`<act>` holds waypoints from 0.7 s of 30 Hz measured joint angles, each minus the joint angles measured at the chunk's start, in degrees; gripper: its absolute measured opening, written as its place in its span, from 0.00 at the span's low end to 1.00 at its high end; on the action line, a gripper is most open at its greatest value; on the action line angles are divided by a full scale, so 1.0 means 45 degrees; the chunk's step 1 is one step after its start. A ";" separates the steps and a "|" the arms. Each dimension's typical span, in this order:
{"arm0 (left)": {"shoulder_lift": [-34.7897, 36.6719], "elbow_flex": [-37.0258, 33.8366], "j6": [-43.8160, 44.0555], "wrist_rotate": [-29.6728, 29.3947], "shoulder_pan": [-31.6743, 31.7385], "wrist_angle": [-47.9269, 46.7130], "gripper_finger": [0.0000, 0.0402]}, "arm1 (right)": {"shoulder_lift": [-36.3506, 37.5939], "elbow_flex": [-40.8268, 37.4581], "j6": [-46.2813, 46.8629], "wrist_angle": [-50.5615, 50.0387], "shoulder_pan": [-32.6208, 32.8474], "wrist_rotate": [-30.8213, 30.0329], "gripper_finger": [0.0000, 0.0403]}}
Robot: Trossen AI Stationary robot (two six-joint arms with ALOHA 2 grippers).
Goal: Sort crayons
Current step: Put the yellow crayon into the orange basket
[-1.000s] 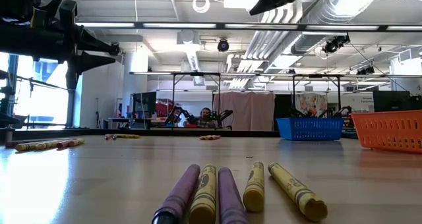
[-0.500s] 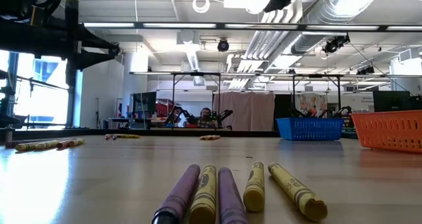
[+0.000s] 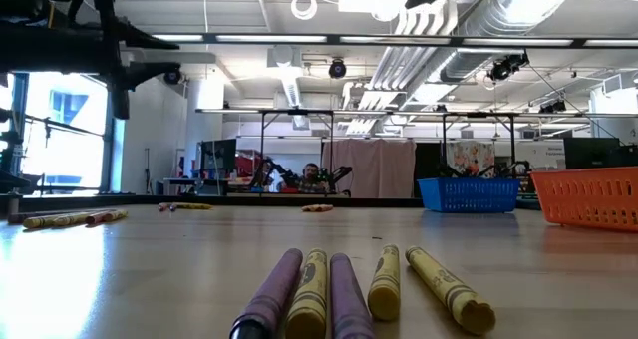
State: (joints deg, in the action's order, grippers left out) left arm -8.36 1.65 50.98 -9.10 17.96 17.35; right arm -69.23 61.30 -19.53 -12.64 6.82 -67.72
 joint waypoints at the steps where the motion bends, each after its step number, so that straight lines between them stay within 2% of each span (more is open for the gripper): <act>1: -0.0548 0.0000 -0.0219 0.0140 0.0000 0.0754 0.26 | 0.0002 0.0000 0.0001 0.0000 0.0001 0.0000 0.21; 5: -0.3180 0.0484 -0.1400 0.0753 0.0000 0.2782 0.26 | 0.0151 0.0000 0.0028 -0.0014 -0.0008 -0.0008 0.21; 12: -0.8560 0.3597 -0.4696 0.1858 0.0010 0.2704 0.26 | 0.0674 0.0034 0.0662 -0.0151 -0.0008 0.0044 0.21; 16: -1.1071 0.5702 -0.6766 0.1873 0.0063 0.1220 0.26 | 0.1071 0.0049 0.0888 -0.0428 -0.0009 0.0035 0.21; 21: -1.3721 0.7666 -0.8193 0.0477 0.0447 -0.1050 0.26 | 0.1626 0.0053 0.3102 -0.2334 -0.0018 0.0442 0.21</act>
State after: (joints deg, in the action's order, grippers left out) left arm -70.10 36.15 14.11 -6.95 19.97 12.63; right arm -61.91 61.54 -5.57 -23.14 6.74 -65.73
